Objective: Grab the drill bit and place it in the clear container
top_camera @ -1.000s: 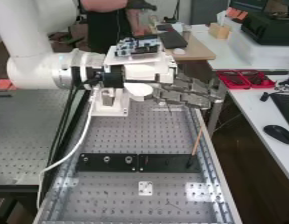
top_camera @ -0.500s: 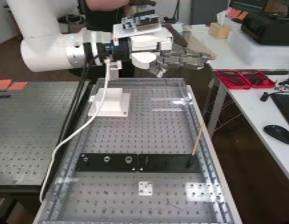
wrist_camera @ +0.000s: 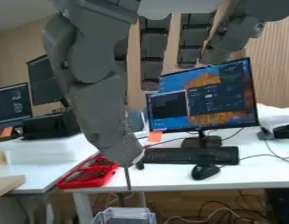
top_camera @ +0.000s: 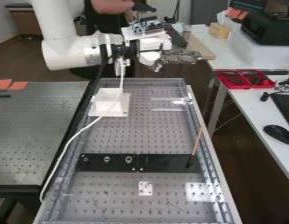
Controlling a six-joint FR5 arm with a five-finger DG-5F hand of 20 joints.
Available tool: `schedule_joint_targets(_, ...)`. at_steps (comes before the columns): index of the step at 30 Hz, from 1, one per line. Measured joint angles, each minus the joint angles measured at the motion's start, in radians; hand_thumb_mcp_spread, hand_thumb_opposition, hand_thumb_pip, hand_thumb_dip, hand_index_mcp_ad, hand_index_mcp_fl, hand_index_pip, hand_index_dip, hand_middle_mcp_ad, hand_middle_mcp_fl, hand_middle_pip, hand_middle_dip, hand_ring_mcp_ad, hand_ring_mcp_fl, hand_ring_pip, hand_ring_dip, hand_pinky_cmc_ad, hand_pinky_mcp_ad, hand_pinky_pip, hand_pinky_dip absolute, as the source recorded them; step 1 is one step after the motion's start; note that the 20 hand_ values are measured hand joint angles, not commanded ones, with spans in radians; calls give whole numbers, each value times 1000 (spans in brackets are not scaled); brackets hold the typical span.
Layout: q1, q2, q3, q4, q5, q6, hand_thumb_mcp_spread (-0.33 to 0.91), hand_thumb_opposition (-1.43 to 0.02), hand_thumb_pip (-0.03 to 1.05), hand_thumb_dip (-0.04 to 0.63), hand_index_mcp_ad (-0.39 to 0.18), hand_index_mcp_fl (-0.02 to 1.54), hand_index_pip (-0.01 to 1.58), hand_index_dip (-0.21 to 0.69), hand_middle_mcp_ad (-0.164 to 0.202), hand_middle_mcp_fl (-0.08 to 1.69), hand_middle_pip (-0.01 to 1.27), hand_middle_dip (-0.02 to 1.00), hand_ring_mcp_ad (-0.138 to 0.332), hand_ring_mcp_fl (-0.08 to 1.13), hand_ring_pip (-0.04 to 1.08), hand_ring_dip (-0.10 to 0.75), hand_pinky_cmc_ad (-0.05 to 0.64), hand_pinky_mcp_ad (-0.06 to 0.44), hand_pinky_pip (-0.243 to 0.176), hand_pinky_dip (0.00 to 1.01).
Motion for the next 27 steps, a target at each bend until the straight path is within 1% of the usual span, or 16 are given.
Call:
schedule_joint_targets(10,49,-83,31,-16,-4,14,749,-967,499,300,-183,691,1234,197,14,330,134,150,129,98,89,3,367,113,-77,182)
schedule_joint_targets(18,73,-176,91,-66,1,18,749,-967,499,300,-183,691,1234,197,12,333,134,152,133,98,89,10,363,113,-77,182)
schedule_joint_targets(27,82,-228,129,-105,20,11,749,-967,499,300,-183,691,1234,197,12,333,138,155,133,98,103,10,363,113,-75,182)
